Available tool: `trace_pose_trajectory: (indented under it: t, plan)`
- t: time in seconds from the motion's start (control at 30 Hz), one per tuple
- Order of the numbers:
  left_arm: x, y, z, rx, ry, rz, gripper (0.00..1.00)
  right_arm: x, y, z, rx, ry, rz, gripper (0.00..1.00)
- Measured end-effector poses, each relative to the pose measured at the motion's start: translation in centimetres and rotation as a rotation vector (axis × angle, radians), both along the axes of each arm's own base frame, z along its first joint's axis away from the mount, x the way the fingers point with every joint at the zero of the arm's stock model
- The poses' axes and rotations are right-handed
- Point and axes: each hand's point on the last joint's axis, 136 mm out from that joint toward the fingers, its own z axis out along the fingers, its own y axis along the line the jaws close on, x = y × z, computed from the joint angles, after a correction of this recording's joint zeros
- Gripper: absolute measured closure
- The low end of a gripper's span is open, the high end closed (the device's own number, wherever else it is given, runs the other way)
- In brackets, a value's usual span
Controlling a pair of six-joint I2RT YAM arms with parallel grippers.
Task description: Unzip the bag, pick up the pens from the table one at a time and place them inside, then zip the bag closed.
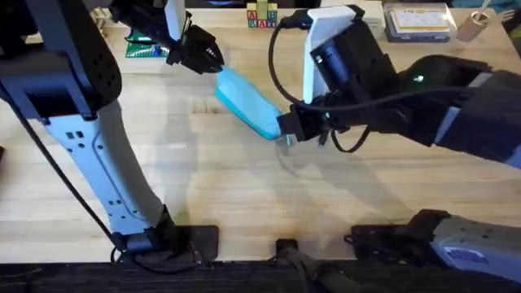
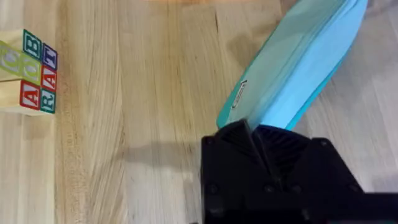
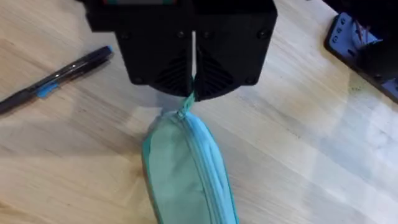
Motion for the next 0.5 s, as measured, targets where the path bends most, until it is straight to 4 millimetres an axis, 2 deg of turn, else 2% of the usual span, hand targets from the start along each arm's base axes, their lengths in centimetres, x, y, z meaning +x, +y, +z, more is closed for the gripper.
trace_pose_trajectory:
  t: [0.27, 0.5]
  plan:
    - [0.0, 0.0, 0.0, 0.0, 0.0, 0.0, 0.959, 0.4, 0.3, 0.9, 0.02, -0.028, -0.001, 0.971]
    - [0.0, 0.0, 0.0, 0.0, 0.0, 0.0, 0.959, 1.9, 1.5, 2.7, 0.077, -0.098, -0.002, 0.971]
